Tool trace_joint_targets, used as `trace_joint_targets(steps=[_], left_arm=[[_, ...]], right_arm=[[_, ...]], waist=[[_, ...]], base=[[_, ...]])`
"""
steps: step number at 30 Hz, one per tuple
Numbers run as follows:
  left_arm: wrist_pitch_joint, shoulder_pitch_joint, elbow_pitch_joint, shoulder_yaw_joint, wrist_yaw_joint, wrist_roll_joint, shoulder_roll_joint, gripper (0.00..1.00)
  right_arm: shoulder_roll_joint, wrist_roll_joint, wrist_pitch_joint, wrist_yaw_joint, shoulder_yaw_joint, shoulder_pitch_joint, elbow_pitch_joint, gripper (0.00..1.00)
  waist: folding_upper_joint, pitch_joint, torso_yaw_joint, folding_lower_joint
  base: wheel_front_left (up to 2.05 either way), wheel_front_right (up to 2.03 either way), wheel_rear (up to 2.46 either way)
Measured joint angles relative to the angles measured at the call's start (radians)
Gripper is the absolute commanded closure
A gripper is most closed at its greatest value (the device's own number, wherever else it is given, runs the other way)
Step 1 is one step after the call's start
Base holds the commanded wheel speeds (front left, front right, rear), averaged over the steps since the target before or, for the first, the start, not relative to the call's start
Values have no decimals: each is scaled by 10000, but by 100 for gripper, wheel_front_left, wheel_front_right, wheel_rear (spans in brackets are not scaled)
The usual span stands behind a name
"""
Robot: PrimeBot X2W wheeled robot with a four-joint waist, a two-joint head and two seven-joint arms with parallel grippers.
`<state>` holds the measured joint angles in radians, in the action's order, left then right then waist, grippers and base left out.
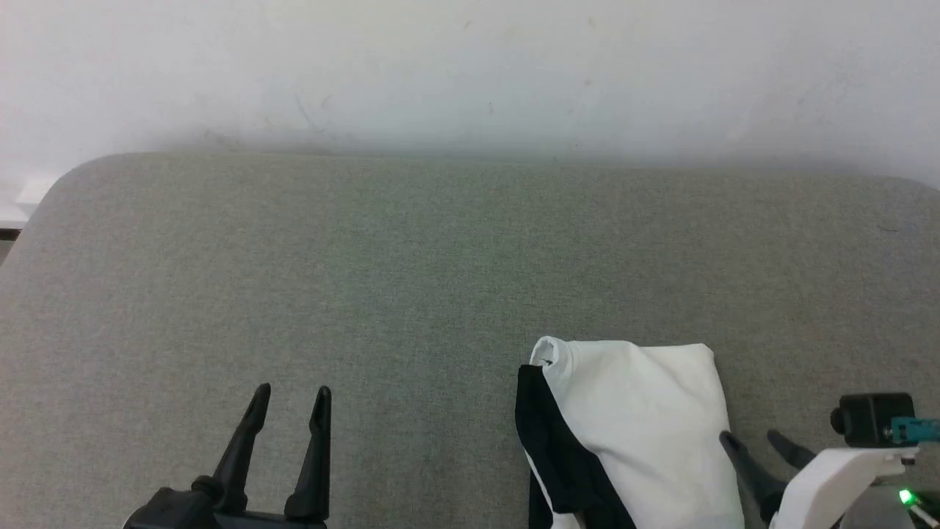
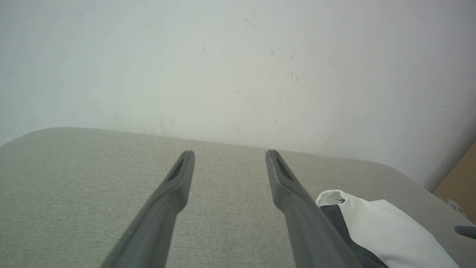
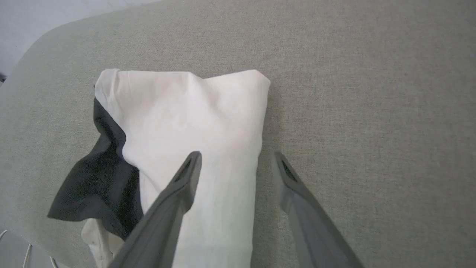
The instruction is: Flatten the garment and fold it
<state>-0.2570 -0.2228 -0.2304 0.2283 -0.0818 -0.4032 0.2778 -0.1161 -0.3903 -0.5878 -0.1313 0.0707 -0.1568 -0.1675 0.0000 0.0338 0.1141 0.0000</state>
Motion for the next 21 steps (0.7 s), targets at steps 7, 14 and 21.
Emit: trace_joint_targets(steps=[7, 14, 21], left_arm=[[12, 5, -50, 52, 6, 0, 69, 0], [173, 75, -52, 84, 23, 0, 224, 0], [255, 106, -165, 113, 21, 0, 326, 0]], right_arm=[[351, -207, -100, 0, 163, -218, 514, 0], [539, -240, 169, 0, 410, 105, 1797, 0], [600, -322, 355, -2, 487, 722, 3158, 100]], waist=[[0, 217, -19, 1], [0, 335, 351, 0], [0, 330, 541, 0]], base=[[0, 0, 0], [0, 0, 0], [0, 0, 0]])
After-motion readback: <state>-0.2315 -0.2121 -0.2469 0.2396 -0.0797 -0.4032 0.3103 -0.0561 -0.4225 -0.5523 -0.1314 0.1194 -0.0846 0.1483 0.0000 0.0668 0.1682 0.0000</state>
